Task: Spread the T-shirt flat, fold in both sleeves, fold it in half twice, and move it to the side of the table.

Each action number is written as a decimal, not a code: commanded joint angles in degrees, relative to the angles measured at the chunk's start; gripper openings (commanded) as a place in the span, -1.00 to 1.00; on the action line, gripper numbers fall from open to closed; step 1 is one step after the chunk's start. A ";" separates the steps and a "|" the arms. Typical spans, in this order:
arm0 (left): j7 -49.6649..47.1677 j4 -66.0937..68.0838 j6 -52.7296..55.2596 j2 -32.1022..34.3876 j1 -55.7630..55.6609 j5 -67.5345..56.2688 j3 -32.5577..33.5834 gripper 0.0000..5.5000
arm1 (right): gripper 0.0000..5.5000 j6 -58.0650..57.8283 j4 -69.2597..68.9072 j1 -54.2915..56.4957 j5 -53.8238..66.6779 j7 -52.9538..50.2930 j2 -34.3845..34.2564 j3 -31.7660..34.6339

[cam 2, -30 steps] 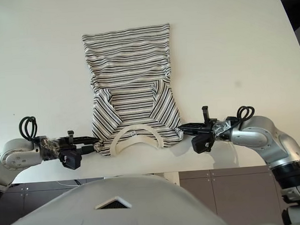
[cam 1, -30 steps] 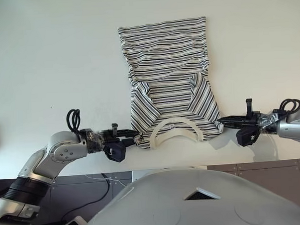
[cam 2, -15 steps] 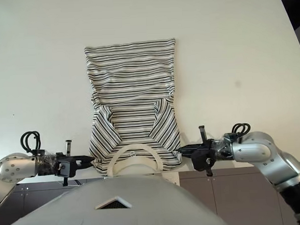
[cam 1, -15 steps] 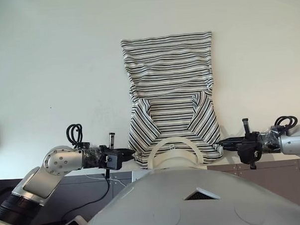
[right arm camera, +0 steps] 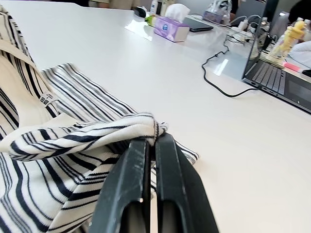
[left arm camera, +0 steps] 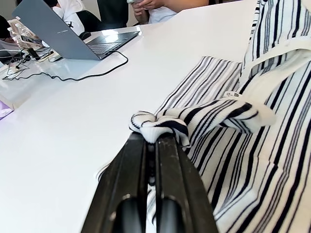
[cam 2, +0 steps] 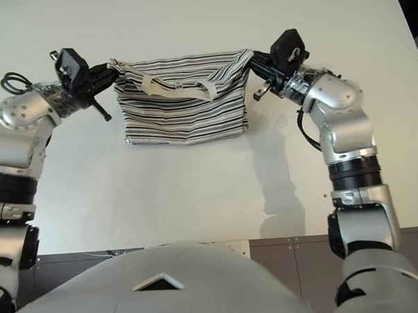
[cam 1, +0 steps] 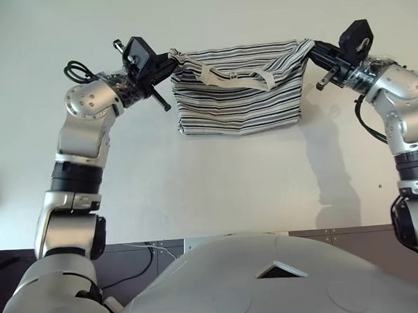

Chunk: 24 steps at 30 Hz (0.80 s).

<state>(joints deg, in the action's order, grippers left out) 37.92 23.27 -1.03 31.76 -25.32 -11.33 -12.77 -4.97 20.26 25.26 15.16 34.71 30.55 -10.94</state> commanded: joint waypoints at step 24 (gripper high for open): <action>-19.30 51.99 -11.94 -17.29 -22.62 16.86 6.34 -0.55 | -0.20 16.16 55.07 27.62 -24.74 -22.66 -15.87 1.85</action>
<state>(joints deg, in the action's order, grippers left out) 20.39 73.86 -15.53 14.58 -46.23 5.13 -7.29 13.94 73.65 50.43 -8.64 13.87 14.52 -9.73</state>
